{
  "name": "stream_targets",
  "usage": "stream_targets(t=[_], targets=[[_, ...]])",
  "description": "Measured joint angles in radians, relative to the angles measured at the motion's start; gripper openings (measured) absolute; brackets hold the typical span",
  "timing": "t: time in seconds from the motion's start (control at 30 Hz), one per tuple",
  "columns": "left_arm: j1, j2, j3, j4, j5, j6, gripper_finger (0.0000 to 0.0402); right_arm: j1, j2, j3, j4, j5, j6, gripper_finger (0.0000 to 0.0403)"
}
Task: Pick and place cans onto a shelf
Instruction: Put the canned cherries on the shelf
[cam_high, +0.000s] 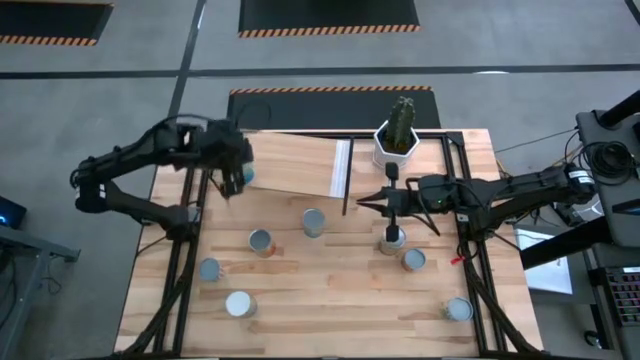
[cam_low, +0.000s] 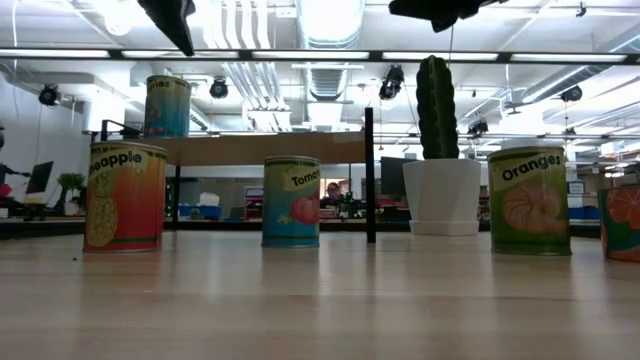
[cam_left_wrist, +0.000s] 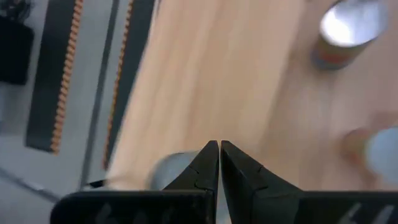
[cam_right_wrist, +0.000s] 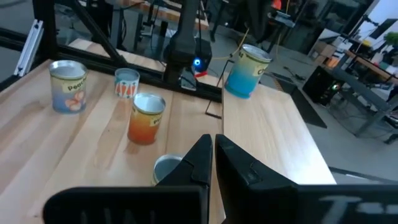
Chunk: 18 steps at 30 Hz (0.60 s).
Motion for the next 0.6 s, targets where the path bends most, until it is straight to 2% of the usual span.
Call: stream_targets(t=[0.1, 0.33, 0.6], targets=[[0.089, 0.02, 0.018, -0.012, 0.008, 0.077, 0.0, 0.0, 0.01, 0.0, -0.005, 0.0, -0.004, 0.0009], [0.245, 0.026, 0.024, -0.019, 0.22, 0.155, 0.0, 0.0, 0.011, 0.0, -0.004, 0.0, 0.002, 0.0009], [0.298, 0.028, 0.018, -0.006, 0.229, 0.154, 0.0, 0.0, 0.011, 0.0, -0.007, 0.0, 0.004, 0.0009]])
